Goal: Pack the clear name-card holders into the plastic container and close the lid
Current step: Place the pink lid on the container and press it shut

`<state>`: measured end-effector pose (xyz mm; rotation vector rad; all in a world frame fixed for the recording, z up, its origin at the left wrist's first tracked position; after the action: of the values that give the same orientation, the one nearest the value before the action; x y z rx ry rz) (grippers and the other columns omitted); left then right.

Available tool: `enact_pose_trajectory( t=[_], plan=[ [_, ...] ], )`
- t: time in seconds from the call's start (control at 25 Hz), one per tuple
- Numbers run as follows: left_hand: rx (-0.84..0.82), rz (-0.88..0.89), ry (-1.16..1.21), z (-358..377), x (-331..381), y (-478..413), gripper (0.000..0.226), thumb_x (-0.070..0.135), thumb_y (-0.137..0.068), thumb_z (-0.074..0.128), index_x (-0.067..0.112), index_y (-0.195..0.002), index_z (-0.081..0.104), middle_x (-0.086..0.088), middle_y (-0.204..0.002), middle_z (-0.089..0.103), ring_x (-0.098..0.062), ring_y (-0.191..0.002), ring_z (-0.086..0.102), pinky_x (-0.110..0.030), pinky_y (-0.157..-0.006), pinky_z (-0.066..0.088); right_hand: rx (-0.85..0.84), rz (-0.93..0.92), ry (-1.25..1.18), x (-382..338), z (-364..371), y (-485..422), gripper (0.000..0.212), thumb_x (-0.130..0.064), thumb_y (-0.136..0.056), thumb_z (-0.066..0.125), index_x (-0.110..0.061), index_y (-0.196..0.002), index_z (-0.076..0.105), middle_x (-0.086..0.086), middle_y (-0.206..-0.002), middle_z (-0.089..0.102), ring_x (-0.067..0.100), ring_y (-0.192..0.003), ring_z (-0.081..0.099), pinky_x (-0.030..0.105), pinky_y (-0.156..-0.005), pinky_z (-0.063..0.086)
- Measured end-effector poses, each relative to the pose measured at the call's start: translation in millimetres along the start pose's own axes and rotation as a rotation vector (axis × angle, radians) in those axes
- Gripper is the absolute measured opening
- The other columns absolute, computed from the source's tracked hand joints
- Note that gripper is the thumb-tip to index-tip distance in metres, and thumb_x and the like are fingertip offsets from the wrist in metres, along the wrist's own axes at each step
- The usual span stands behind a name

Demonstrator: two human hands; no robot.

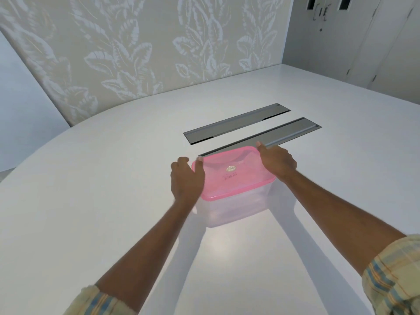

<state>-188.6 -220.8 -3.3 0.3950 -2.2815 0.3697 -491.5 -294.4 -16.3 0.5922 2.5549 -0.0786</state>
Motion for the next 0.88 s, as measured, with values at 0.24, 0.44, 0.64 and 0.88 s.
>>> enact_pose_trajectory(
  t=[0.24,0.44,0.64,0.88],
  plan=[
    [-0.203,-0.326,-0.105,27,-13,-43,0.079,0.077,-0.097,0.033,0.012,-0.126,0.066,-0.013,-0.124,0.071,-0.037,-0.11,0.068,-0.038,-0.088,0.053,-0.146,-0.248,-0.032,-49,10,-21,0.072,-0.091,-0.085,0.027,-0.023,-0.072,0.044,0.004,-0.087,0.062,0.032,-0.091,0.064,0.043,-0.08,0.047],
    [-0.158,-0.314,-0.113,36,-22,-52,0.07,0.076,-0.095,0.032,0.017,-0.079,0.065,-0.007,-0.093,0.07,-0.033,-0.087,0.062,-0.035,-0.07,0.044,-0.298,-0.264,-0.031,-43,30,-43,0.07,-0.074,-0.095,0.033,-0.012,-0.097,0.065,0.014,-0.105,0.064,0.035,-0.104,0.063,0.039,-0.086,0.046],
    [-0.155,-0.287,-0.093,40,-25,-58,0.07,0.072,-0.098,0.035,0.014,-0.065,0.057,-0.007,-0.08,0.065,-0.034,-0.082,0.061,-0.031,-0.061,0.037,-0.284,-0.26,0.028,-46,36,-54,0.055,-0.045,-0.103,0.029,-0.006,-0.075,0.056,0.018,-0.09,0.062,0.034,-0.088,0.056,0.034,-0.077,0.036],
    [-0.113,-0.321,-0.057,43,-25,-57,0.068,0.067,-0.099,0.035,0.011,-0.077,0.067,-0.01,-0.091,0.068,-0.033,-0.085,0.06,-0.033,-0.068,0.043,-0.227,-0.276,0.042,-47,38,-57,0.054,-0.042,-0.104,0.025,-0.005,-0.093,0.062,0.024,-0.11,0.066,0.035,-0.095,0.055,0.036,-0.082,0.04]
  ],
)
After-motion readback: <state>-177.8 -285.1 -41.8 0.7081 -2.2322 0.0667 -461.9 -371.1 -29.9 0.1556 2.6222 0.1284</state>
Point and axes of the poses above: each hand's wrist, its own y-axis away from the middle knuckle, its own z-axis out of the palm, x = y × z, the point moved 5 cm from there along -y, towards the middle knuckle
